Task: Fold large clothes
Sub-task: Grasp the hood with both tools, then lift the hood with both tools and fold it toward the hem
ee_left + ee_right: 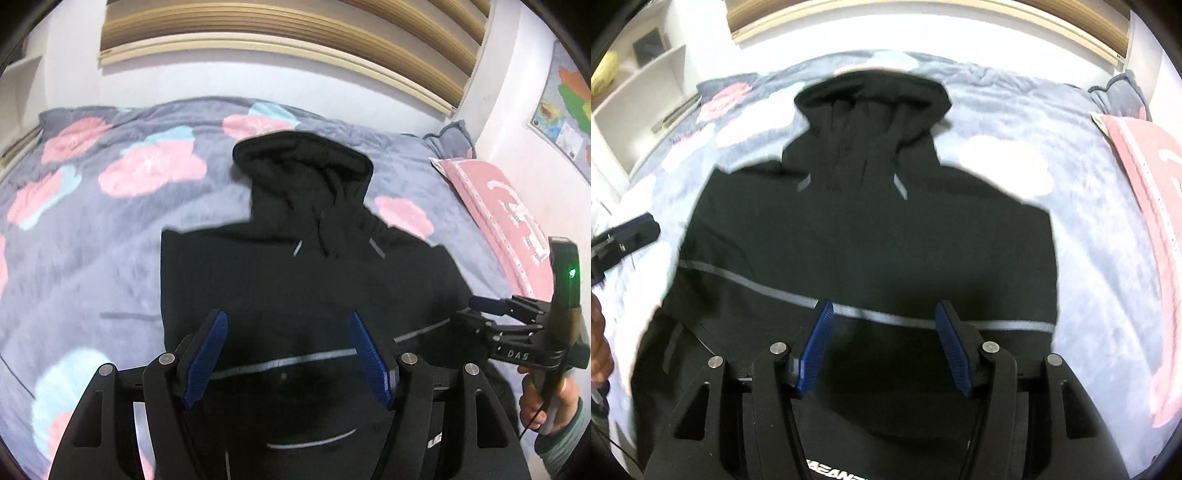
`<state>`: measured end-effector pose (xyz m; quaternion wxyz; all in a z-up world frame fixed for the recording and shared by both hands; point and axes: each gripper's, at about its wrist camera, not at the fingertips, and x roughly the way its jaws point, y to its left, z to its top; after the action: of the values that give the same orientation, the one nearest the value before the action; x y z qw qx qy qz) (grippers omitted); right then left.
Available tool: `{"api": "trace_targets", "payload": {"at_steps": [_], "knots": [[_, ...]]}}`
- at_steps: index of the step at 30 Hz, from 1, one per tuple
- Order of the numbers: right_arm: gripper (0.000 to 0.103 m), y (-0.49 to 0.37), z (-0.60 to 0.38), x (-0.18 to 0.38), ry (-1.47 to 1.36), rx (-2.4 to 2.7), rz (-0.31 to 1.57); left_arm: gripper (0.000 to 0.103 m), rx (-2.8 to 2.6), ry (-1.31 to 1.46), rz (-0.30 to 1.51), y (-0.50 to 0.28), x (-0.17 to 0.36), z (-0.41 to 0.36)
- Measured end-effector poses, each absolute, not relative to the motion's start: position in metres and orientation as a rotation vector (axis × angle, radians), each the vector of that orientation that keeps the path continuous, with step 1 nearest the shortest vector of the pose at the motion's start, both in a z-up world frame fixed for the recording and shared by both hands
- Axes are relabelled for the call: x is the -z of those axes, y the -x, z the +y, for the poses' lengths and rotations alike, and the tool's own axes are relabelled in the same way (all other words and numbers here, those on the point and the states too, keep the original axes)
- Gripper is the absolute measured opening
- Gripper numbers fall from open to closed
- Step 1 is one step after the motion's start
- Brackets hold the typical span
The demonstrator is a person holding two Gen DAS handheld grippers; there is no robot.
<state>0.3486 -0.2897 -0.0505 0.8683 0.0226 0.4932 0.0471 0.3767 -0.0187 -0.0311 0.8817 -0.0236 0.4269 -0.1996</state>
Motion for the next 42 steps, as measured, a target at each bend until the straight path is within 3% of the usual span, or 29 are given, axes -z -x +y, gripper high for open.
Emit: {"api": "trace_targets", "payload": {"at_steps": [8,16,23,37,40,41,42], "knots": [[0.061,-0.413,-0.3,-0.009,-0.118,-0.078,1.061,0.07,0.428,0.094,0.908,-0.433,-0.027,-0.027],[0.061,-0.485,-0.315,-0.026,-0.184,-0.057,1.073,0.07,0.41,0.087,0.941,-0.5,-0.044,-0.036],[0.061,-0.554,-0.327,0.001,-0.208,-0.054,1.094,0.07,0.363,0.141,0.982,-0.569,-0.013,-0.037],[0.061,-0.683,-0.345,0.099,-0.194,-0.001,1.158,0.07,0.304,0.152,1.098,-0.703,0.1,-0.066],[0.042,-0.7,-0.341,0.116,-0.157,0.023,1.178,0.07,0.251,0.083,1.105,-0.717,0.116,-0.077],[0.022,-0.704,-0.342,0.12,-0.144,0.045,1.18,0.064,0.23,0.071,1.11,-0.723,0.12,-0.077],[0.016,-0.704,-0.348,0.119,-0.16,0.055,1.169,0.041,0.203,0.064,1.114,-0.728,0.124,-0.075]]}}
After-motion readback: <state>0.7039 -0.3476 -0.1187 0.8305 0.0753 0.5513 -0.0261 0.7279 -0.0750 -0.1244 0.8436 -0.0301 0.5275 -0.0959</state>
